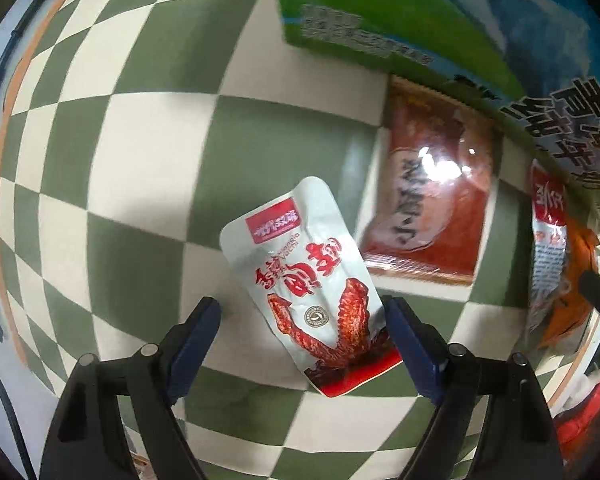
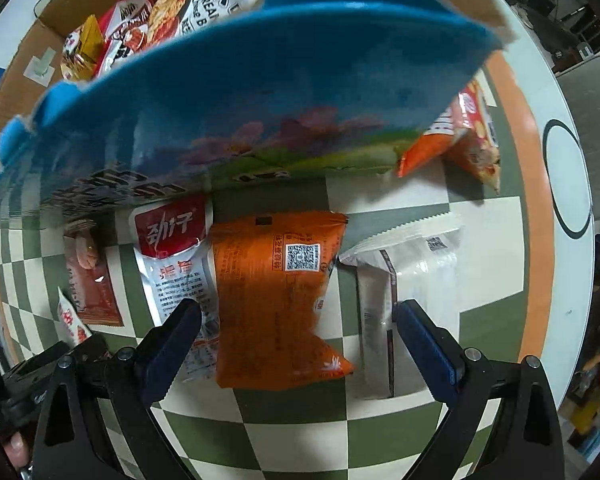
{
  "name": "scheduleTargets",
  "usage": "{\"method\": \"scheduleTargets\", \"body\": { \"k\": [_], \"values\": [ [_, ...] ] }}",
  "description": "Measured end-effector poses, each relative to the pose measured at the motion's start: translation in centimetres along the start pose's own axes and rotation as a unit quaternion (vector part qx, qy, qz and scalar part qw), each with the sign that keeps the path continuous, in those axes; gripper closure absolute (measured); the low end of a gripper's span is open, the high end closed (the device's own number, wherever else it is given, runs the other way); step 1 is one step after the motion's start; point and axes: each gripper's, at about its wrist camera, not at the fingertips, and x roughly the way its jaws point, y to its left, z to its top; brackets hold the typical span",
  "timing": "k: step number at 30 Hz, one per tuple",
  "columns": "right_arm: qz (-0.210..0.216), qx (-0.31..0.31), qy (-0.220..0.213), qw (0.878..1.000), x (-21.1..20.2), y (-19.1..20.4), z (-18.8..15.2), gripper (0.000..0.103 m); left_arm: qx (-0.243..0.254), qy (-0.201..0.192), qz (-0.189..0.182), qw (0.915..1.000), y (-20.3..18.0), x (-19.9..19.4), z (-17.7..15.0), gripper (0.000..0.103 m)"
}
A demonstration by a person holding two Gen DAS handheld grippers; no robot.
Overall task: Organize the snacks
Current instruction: 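Grasp the orange bag with the right tool while the left tool grasps the white duck-wing pouch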
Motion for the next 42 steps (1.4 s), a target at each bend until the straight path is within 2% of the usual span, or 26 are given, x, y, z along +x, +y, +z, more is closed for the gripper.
{"method": "scheduleTargets", "body": {
  "k": [5,8,9,10,11,12,15,18,23,28,31,35,42],
  "values": [
    [-0.010,-0.011,0.000,1.000,0.2,0.8,0.5,0.004,-0.011,0.001,-0.025,0.9996,1.5,-0.4,0.0,0.019],
    [-0.025,-0.027,0.003,0.999,0.1,1.9,0.7,0.012,-0.032,0.017,-0.043,0.9984,2.2,0.3,0.0,0.019],
    [-0.030,-0.033,0.003,0.999,0.0,2.1,0.5,0.020,-0.039,0.015,-0.045,0.9981,2.6,0.3,0.2,0.019],
    [-0.028,-0.037,0.005,0.999,0.0,2.1,0.4,0.042,-0.047,0.017,-0.047,0.9977,3.0,0.4,0.3,0.019],
    [-0.013,-0.038,0.015,0.999,0.2,2.1,0.3,0.052,-0.054,0.016,-0.048,0.9972,3.3,0.4,0.6,0.020],
    [-0.002,-0.034,0.030,0.999,0.5,2.0,0.0,0.052,-0.059,0.012,-0.045,0.9972,3.4,0.4,1.3,0.027],
    [-0.001,-0.036,0.032,0.999,0.6,2.0,-0.5,0.052,-0.060,0.001,-0.029,0.9978,4.1,-0.5,2.3,0.048],
    [0.007,-0.035,0.044,0.998,0.7,2.0,-1.1,0.052,-0.051,0.001,-0.025,0.9984,4.1,-0.7,2.7,0.054],
    [0.022,-0.047,0.070,0.996,1.0,2.3,-2.3,0.052,-0.013,0.000,-0.012,0.9998,1.5,-0.7,1.3,0.055],
    [0.014,-0.037,0.071,0.997,1.9,2.2,-2.1,0.051,0.048,-0.019,0.025,0.9983,-1.5,-0.4,-0.3,0.057],
    [0.011,-0.040,0.064,0.997,2.2,2.4,-2.1,0.054,0.065,-0.023,0.024,0.9973,-2.8,-0.6,-1.1,0.059],
    [0.016,-0.036,0.044,0.998,0.5,2.0,-3.3,0.065,0.081,-0.037,0.020,0.9959,-4.0,-1.7,-1.9,0.059],
    [0.044,-0.026,0.035,0.998,-2.5,1.6,-3.8,0.068,0.116,-0.064,0.000,0.9913,-5.9,-5.0,-3.8,0.059]
  ]
}}
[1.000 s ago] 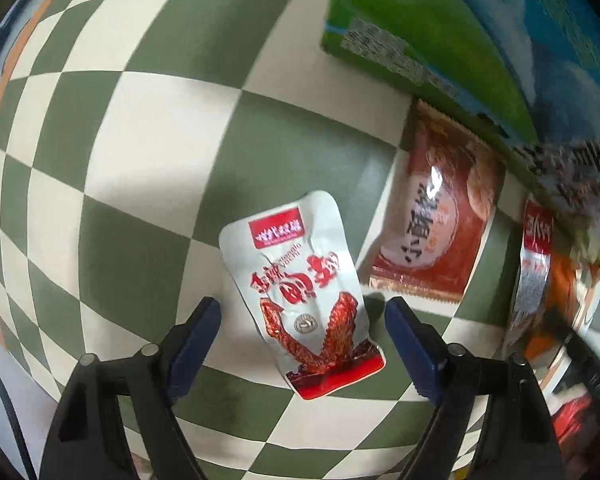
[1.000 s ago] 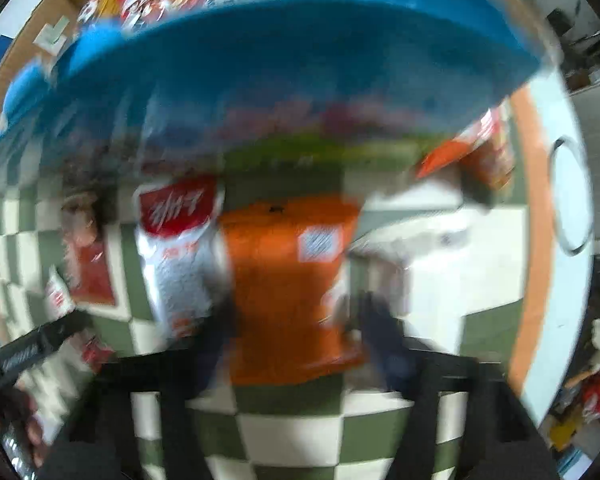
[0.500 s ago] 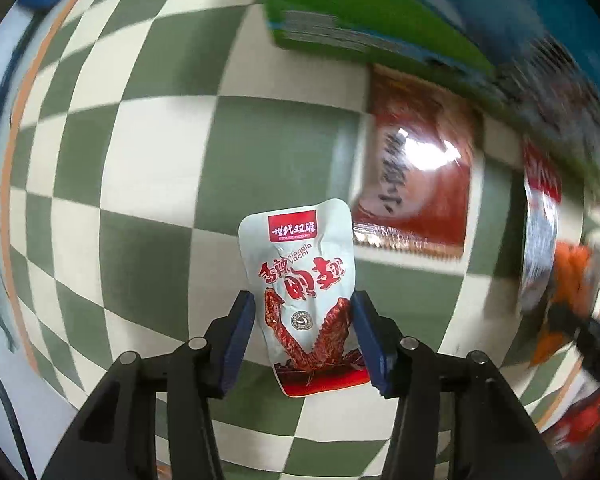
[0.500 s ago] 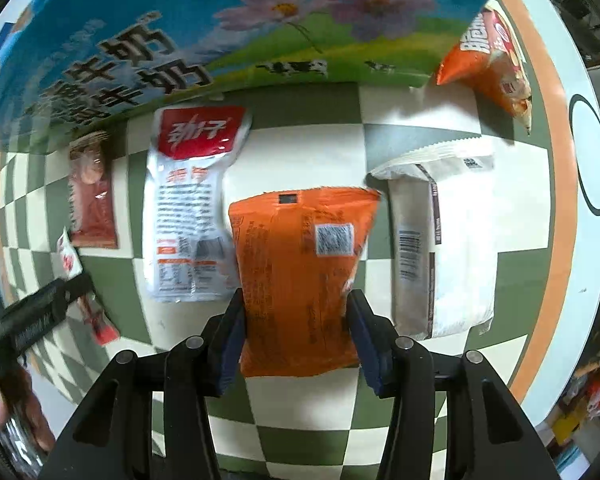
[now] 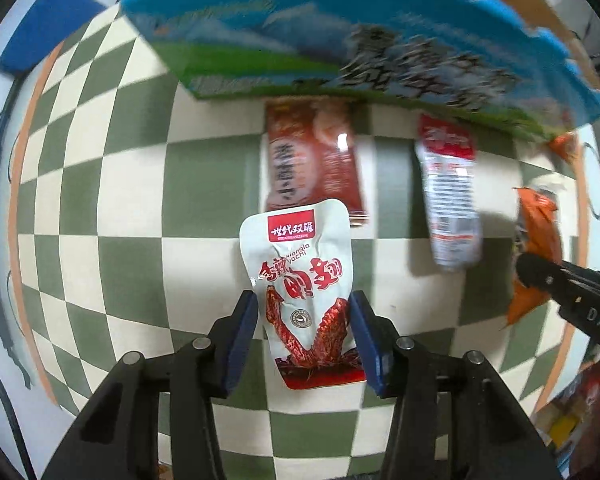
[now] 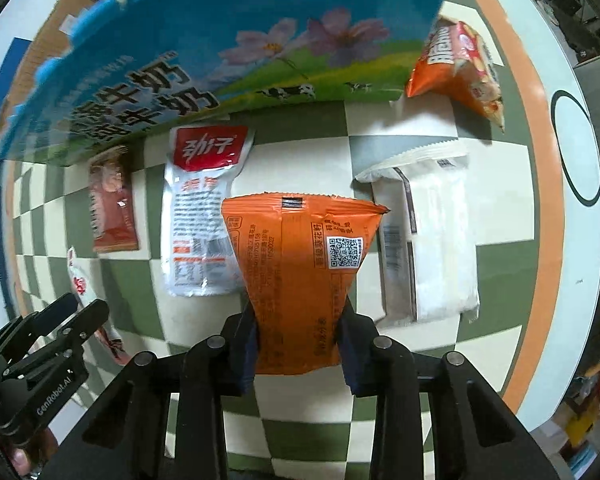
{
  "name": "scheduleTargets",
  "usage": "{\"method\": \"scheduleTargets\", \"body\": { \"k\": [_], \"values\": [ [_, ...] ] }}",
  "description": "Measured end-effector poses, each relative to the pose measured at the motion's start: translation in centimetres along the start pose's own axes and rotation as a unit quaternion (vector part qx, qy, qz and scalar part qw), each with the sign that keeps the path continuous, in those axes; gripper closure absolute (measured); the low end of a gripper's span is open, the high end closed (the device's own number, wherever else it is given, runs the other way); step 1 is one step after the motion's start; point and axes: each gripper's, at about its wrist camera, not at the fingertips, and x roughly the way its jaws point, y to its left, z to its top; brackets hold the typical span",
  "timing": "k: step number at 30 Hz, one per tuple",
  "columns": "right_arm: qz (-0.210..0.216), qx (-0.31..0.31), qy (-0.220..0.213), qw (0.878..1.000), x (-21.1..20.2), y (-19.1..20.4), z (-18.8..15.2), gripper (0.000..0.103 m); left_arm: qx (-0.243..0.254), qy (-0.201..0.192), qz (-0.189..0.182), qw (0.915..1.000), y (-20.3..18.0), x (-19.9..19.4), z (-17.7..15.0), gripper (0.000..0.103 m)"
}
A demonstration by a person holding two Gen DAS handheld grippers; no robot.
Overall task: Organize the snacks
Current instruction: 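Carry both packs over the box and open both tools to drop them inside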
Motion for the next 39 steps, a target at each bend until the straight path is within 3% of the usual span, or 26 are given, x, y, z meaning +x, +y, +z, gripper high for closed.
{"method": "scheduleTargets", "body": {
  "k": [8,15,23,32,39],
  "values": [
    [0.065,-0.004,-0.036,0.997,-7.4,-0.8,-2.5,0.068,0.050,-0.069,-0.035,0.9958,-2.8,-8.8,0.5,0.059],
    [0.103,-0.028,-0.107,0.989,-15.7,1.3,-0.5,0.068,0.077,-0.148,-0.039,0.9853,-1.8,-17.2,4.6,0.059],
    [0.113,-0.047,-0.151,0.981,-19.8,3.6,3.1,0.068,0.079,-0.189,-0.029,0.9785,-2.1,-20.0,8.5,0.059],
    [0.111,-0.047,-0.147,0.982,-18.3,5.1,8.0,0.068,0.073,-0.165,-0.023,0.9834,-0.2,-19.5,14.1,0.059],
    [0.117,-0.034,-0.117,0.986,-14.1,6.7,11.6,0.068,0.056,-0.068,-0.038,0.9954,2.0,-14.8,20.2,0.059]
  ]
}}
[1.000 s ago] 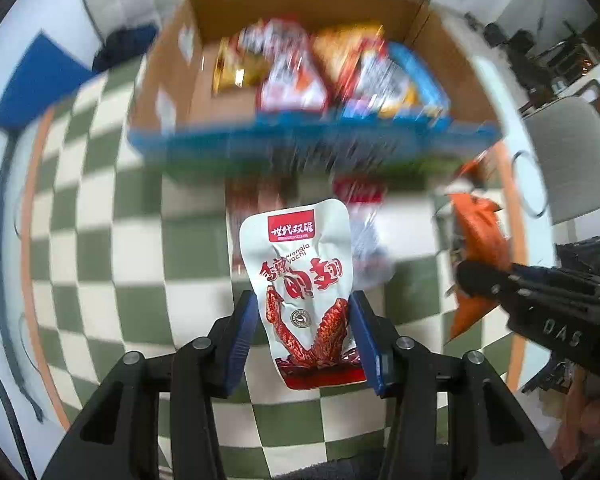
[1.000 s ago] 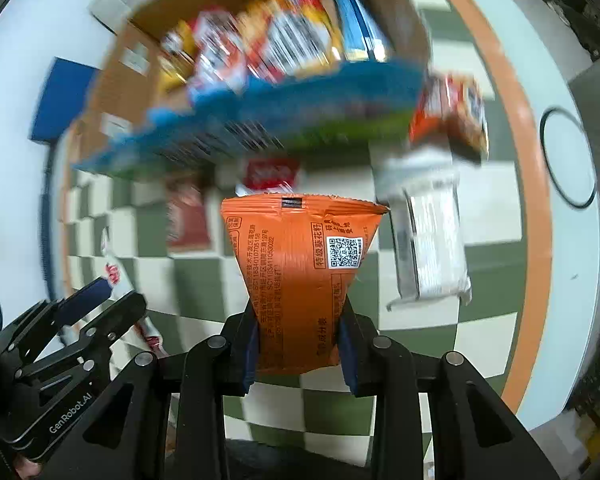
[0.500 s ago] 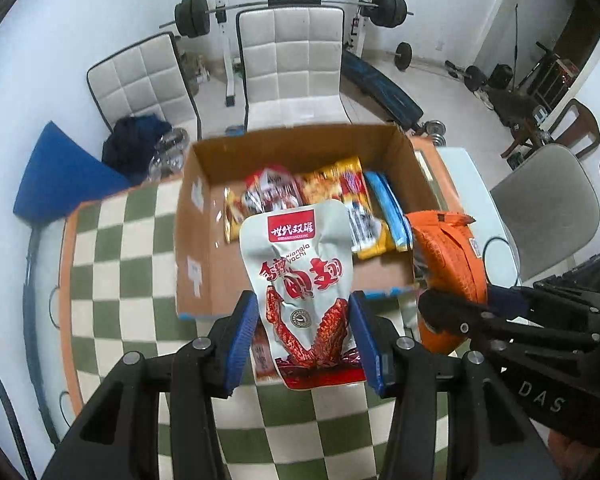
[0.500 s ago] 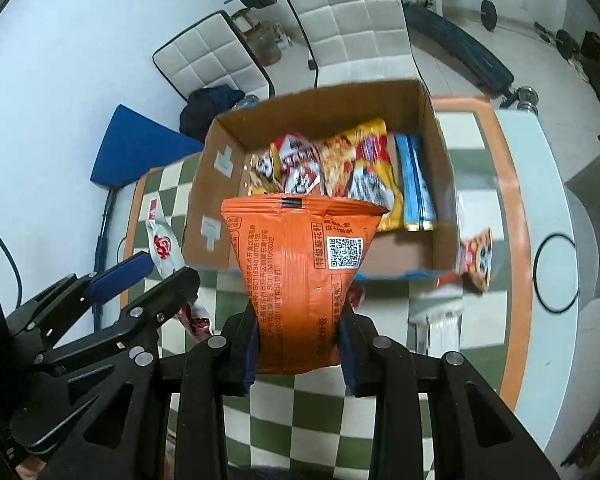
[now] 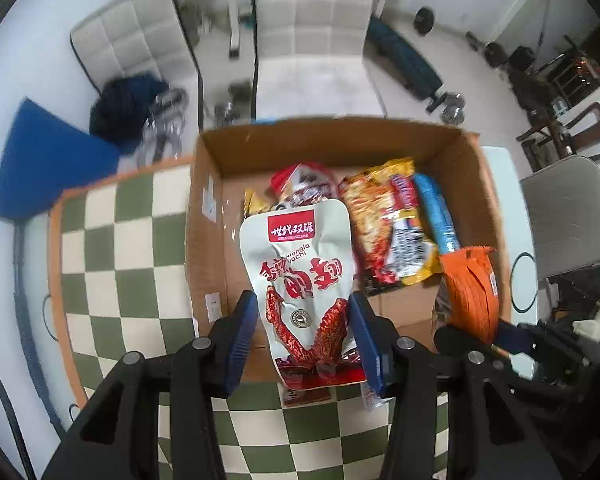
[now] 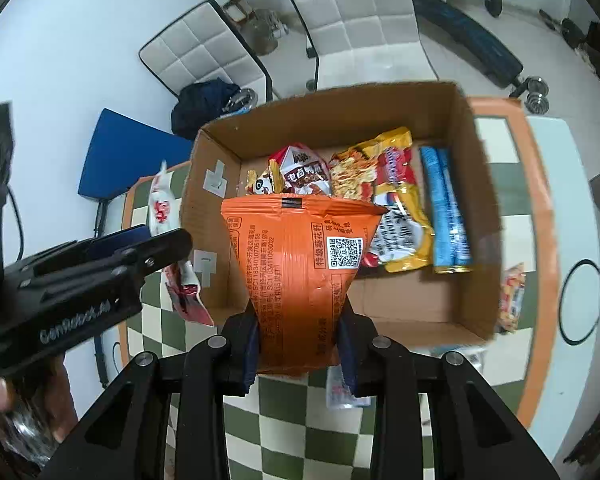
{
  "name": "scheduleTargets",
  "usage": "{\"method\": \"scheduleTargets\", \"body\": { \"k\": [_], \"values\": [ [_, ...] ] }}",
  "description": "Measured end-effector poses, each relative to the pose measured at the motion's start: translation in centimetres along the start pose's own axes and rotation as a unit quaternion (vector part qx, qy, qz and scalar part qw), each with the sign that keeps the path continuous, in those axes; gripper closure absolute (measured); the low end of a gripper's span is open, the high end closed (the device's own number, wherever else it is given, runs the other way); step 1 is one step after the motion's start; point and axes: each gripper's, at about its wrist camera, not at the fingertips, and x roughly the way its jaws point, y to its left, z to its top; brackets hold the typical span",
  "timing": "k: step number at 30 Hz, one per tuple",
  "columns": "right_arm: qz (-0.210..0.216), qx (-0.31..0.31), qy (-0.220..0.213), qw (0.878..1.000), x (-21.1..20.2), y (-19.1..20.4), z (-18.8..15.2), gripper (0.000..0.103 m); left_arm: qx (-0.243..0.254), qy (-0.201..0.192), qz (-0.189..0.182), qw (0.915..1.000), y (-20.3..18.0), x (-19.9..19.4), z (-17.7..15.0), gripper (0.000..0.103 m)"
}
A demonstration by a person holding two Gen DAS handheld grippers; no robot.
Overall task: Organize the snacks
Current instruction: 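Carry both packs over the box and open both tools to drop them inside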
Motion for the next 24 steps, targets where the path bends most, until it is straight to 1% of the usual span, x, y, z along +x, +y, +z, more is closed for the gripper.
{"method": "scheduleTargets", "body": {
  "k": [5,9,12,17,24],
  "values": [
    [0.002,0.014,0.025,1.000,4.2,0.5,1.3,0.068,-0.012,0.071,-0.007,0.9974,1.7,4.5,1.9,0.059],
    [-0.013,0.007,0.041,0.999,7.0,1.1,2.0,0.068,-0.007,0.110,0.000,0.9939,2.1,7.5,2.4,0.059],
    [-0.027,0.005,0.056,0.998,9.2,1.3,2.3,0.068,-0.011,0.140,-0.004,0.9901,2.6,9.7,2.5,0.058],
    [-0.037,0.008,0.078,0.996,12.2,1.1,2.4,0.068,-0.023,0.167,-0.012,0.9857,3.2,12.0,2.1,0.058],
    [-0.047,0.014,0.102,0.994,15.0,0.9,2.1,0.068,-0.021,0.181,-0.011,0.9831,3.7,13.6,1.2,0.058]
  ]
}}
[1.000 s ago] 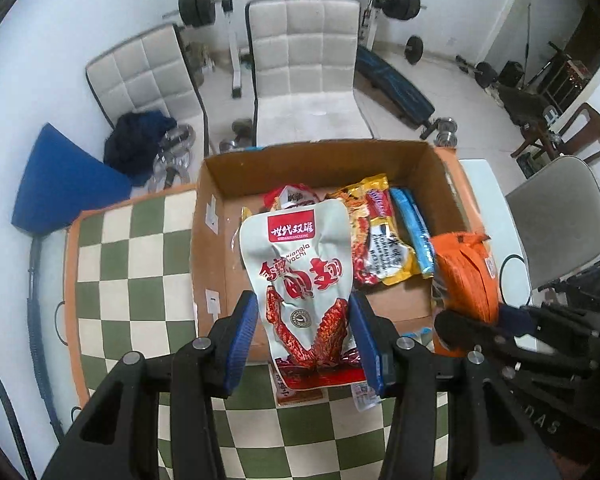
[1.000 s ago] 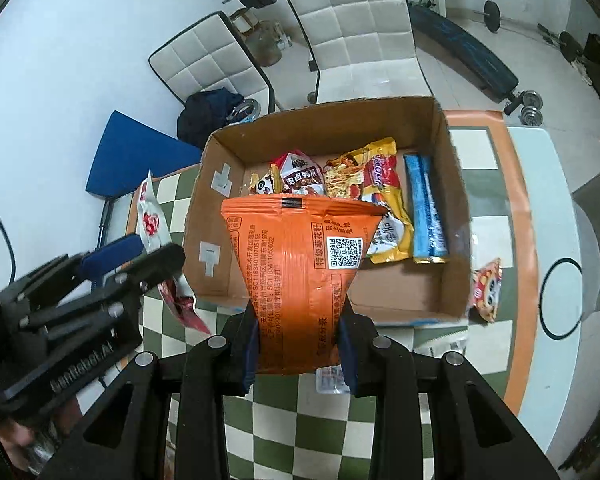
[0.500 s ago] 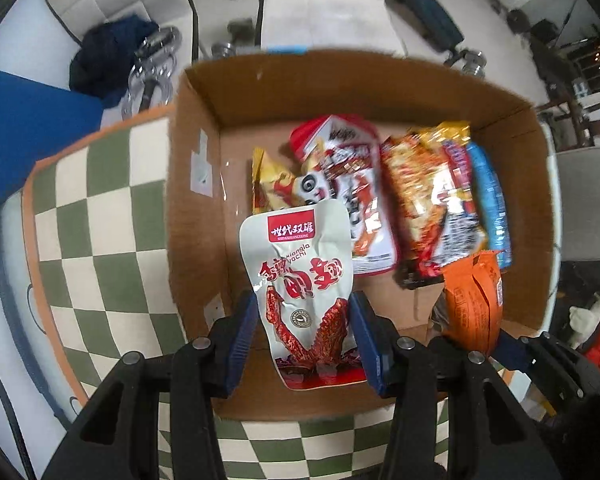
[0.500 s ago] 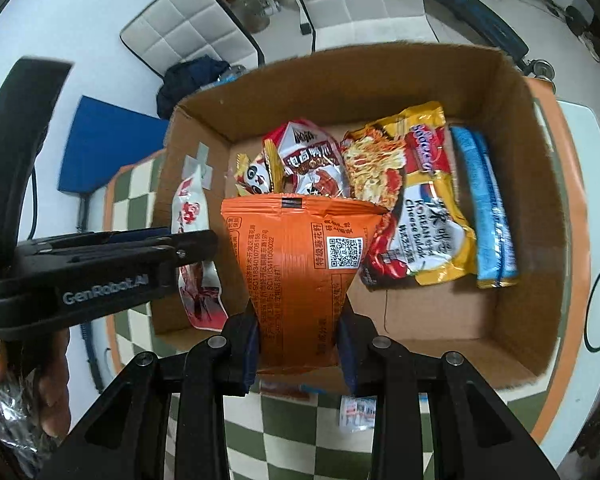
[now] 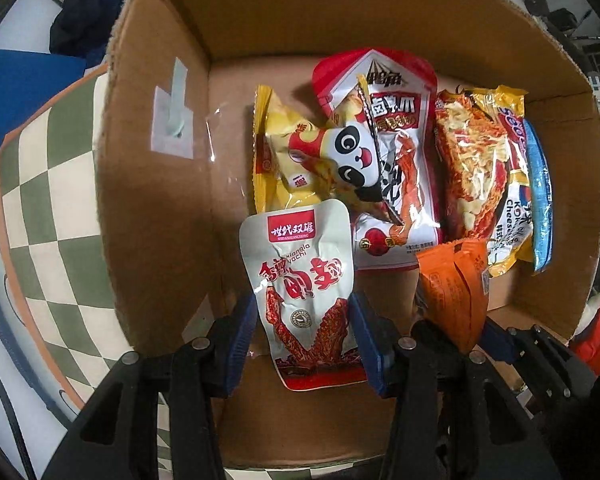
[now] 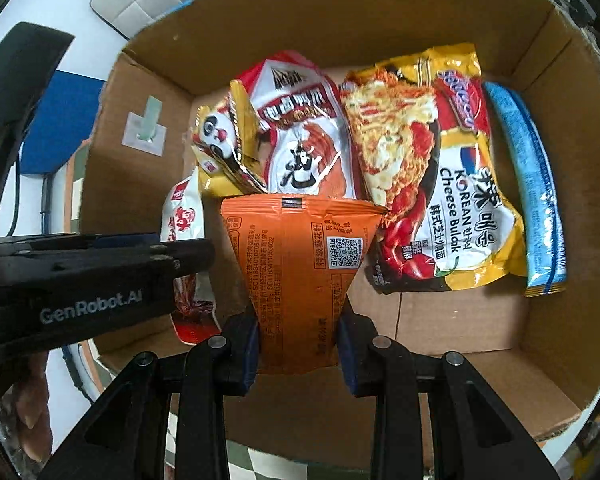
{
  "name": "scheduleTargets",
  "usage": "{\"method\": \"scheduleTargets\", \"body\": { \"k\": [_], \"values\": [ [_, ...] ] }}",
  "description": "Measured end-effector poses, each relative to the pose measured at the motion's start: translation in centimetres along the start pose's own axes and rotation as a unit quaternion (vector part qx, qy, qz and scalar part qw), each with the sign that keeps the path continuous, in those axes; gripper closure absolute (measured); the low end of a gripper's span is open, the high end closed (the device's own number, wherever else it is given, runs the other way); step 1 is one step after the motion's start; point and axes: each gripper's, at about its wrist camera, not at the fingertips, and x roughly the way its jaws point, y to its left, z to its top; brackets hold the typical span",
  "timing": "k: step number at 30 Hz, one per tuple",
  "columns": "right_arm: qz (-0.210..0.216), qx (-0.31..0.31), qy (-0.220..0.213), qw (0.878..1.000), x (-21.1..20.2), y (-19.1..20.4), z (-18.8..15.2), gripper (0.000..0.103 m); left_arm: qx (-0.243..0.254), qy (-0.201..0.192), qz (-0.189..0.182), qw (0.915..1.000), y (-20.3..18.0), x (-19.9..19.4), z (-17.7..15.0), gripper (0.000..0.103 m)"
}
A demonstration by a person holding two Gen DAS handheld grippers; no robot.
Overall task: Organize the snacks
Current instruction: 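Carry both packs over the box and open both tools to drop them inside, then withdraw both tools from the box toward the snacks on the table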
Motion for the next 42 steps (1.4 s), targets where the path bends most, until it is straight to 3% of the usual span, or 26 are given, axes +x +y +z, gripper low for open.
{"method": "scheduleTargets", "body": {
  "k": [8,9,10,11,12,13,18,28,36,42],
  "values": [
    [-0.009,0.005,0.018,1.000,1.1,0.1,0.5,0.066,0.004,-0.001,0.002,1.0000,-0.1,-0.1,0.2,0.051],
    [-0.012,0.003,0.022,1.000,1.2,0.2,0.5,0.060,0.000,0.000,-0.001,1.0000,-0.1,-0.2,0.2,0.050],
    [-0.014,0.003,0.024,1.000,1.1,-0.2,0.5,0.043,-0.004,0.000,-0.006,1.0000,0.1,-0.3,0.3,0.044],
    [-0.018,0.003,0.025,1.000,0.8,-0.5,0.4,0.033,-0.006,-0.003,-0.008,0.9999,0.3,-0.7,0.4,0.038],
    [-0.018,0.003,0.024,1.000,0.6,-0.5,0.5,0.017,-0.005,-0.008,-0.006,0.9999,0.3,-1.0,0.4,0.023],
    [-0.018,0.003,0.022,1.000,0.4,-0.6,0.6,0.014,-0.003,-0.015,-0.001,0.9999,0.3,-1.5,0.2,0.018],
    [-0.028,0.000,0.015,0.999,-1.4,-1.0,0.8,0.011,0.008,-0.038,0.005,0.9992,-0.2,-3.4,-0.8,0.010],
    [-0.056,-0.013,-0.037,0.998,-6.8,-1.9,-1.5,0.002,-0.006,-0.125,0.017,0.9920,0.2,-8.0,-4.7,0.006],
    [-0.088,-0.018,-0.120,0.989,-13.2,-1.6,-5.6,0.002,-0.019,-0.236,0.042,0.9707,0.0,-12.0,-10.0,0.006],
    [-0.101,-0.015,-0.171,0.980,-16.6,-1.9,-8.6,0.002,-0.020,-0.297,0.058,0.9529,-0.8,-14.0,-14.4,0.006]
  ]
}}
